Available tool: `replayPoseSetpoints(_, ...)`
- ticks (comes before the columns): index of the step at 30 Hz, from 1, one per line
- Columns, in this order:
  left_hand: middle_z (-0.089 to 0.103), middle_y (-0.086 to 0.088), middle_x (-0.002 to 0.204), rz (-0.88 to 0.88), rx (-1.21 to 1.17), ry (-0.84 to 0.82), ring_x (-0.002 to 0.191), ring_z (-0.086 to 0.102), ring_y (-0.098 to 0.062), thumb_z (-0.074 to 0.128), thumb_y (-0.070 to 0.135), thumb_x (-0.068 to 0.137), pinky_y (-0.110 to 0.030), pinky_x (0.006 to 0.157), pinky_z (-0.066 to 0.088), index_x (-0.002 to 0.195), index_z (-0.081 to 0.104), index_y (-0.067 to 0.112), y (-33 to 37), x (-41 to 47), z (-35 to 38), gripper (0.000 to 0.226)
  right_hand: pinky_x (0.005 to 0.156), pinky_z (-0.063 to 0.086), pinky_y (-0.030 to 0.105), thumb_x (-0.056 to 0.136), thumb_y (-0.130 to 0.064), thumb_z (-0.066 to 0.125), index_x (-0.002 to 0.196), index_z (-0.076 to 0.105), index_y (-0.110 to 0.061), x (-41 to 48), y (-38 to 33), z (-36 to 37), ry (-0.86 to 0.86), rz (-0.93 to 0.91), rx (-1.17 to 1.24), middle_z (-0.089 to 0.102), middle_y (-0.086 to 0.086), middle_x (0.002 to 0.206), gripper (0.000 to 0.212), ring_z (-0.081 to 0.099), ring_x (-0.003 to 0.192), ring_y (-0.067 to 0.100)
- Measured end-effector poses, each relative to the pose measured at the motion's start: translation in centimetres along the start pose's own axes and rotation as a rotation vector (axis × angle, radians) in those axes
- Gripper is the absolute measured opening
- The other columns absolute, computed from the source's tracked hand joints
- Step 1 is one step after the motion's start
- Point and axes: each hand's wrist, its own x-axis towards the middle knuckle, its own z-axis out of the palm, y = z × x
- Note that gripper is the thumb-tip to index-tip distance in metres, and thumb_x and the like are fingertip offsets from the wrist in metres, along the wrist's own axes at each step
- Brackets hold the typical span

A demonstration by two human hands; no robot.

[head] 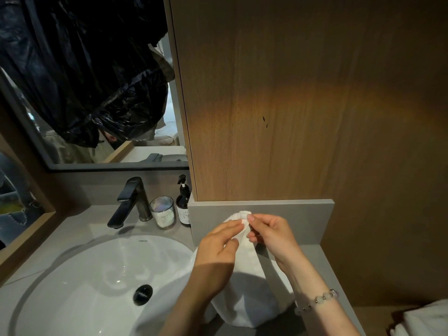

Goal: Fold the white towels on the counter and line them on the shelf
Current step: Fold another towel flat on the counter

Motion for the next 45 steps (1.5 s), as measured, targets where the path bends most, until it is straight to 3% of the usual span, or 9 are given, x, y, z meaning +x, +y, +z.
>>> replayPoseSetpoints(5, 0.064, 0.018, 0.103, 0.02, -0.04, 0.004, 0.098, 0.055, 0.013, 0.054, 0.018, 0.093, -0.006, 0.088, 0.041, 0.093, 0.073, 0.023, -0.4, 1.2, -1.6, 0.02, 0.059, 0.042, 0.017, 0.097, -0.012, 0.048, 0.091, 0.068, -0.013, 0.3, 0.5, -0.2, -0.061, -0.047, -0.105, 0.053, 0.001, 0.059, 0.021, 0.047, 0.055, 0.007)
replayPoseSetpoints(11, 0.061, 0.018, 0.107, 0.076, 0.07, -0.099, 0.104, 0.051, 0.01, 0.08, 0.023, 0.071, -0.008, 0.088, 0.034, 0.077, 0.062, 0.025, -1.1, 3.4, -4.2, 0.02, 0.061, 0.04, 0.016, 0.099, -0.012, 0.043, 0.099, 0.069, -0.008, 0.2, 0.4, -0.3, -0.284, -0.166, -0.066, 0.055, 0.01, 0.072, 0.026, 0.048, 0.06, 0.003)
replayPoseSetpoints(14, 0.067, 0.02, 0.099, 0.055, -0.06, -0.17, 0.099, 0.057, 0.005, 0.076, 0.045, 0.058, -0.007, 0.087, 0.038, 0.081, 0.057, 0.02, -1.0, 3.6, -4.2, 0.039, 0.066, 0.043, 0.019, 0.088, -0.039, 0.057, 0.105, 0.07, -0.005, 0.3, 0.2, -0.7, -0.376, -0.178, 0.031, 0.056, 0.003, 0.068, 0.04, 0.047, 0.067, 0.016)
replayPoseSetpoints(18, 0.065, 0.024, 0.107, 0.078, -0.156, -0.218, 0.11, 0.053, 0.01, 0.072, 0.049, 0.057, -0.003, 0.088, 0.035, 0.074, 0.06, 0.023, -0.6, 3.7, -3.8, 0.034, 0.079, 0.048, 0.028, 0.068, -0.06, 0.071, 0.103, 0.073, -0.013, 0.0, -0.6, -1.3, -0.452, -0.179, 0.095, 0.063, 0.03, 0.102, 0.058, 0.059, 0.086, 0.04)
replayPoseSetpoints(23, 0.065, 0.022, 0.115, 0.151, -0.22, -0.354, 0.128, 0.042, 0.004, 0.078, 0.045, 0.057, -0.016, 0.107, 0.026, 0.064, 0.061, 0.027, 0.0, 4.6, -4.1, 0.026, 0.08, 0.051, 0.024, 0.072, -0.055, 0.071, 0.101, 0.073, -0.014, -0.7, -1.9, -1.6, -0.544, -0.169, 0.138, 0.071, 0.008, 0.095, 0.051, 0.065, 0.09, 0.019)
replayPoseSetpoints(30, 0.067, 0.009, 0.08, 0.198, -0.262, -0.341, 0.08, 0.061, -0.007, 0.077, 0.034, 0.06, -0.021, 0.081, 0.044, 0.061, 0.065, 0.014, 0.5, 4.1, -4.2, 0.023, 0.081, 0.05, 0.021, 0.076, -0.051, 0.069, 0.102, 0.073, -0.016, -1.2, -3.1, -2.0, -0.598, -0.197, 0.096, 0.072, -0.001, 0.094, 0.044, 0.065, 0.089, 0.011)
replayPoseSetpoints(34, 0.063, 0.008, 0.07, 0.196, -0.251, -0.264, 0.072, 0.055, -0.011, 0.075, 0.039, 0.06, -0.022, 0.073, 0.045, 0.06, 0.066, 0.033, 0.7, 3.9, -4.2, 0.011, 0.083, 0.051, 0.024, 0.074, -0.053, 0.069, 0.101, 0.074, -0.017, -1.0, -3.5, -2.6, -0.546, -0.216, 0.059, 0.072, 0.003, 0.095, 0.045, 0.065, 0.089, 0.017)
replayPoseSetpoints(41, 0.051, 0.007, 0.057, 0.178, -0.228, -0.063, 0.057, 0.044, -0.004, 0.069, 0.045, 0.063, -0.014, 0.056, 0.038, 0.057, 0.055, 0.024, 1.2, 3.8, -3.3, 0.026, 0.07, 0.05, 0.02, 0.077, -0.026, 0.065, 0.104, 0.066, -0.003, -1.1, -3.9, -2.9, -0.433, -0.3, -0.068, 0.061, 0.029, 0.088, 0.035, 0.059, 0.075, 0.021)
replayPoseSetpoints(45, 0.049, 0.008, 0.054, 0.171, -0.241, 0.042, 0.054, 0.041, -0.001, 0.077, 0.026, 0.072, -0.013, 0.055, 0.035, 0.058, 0.053, 0.014, 1.5, 3.5, -2.4, 0.03, 0.066, 0.049, 0.02, 0.083, -0.013, 0.066, 0.1, 0.067, -0.01, -1.5, -4.2, -2.5, -0.368, -0.344, -0.199, 0.063, 0.019, 0.081, 0.018, 0.056, 0.071, 0.02)
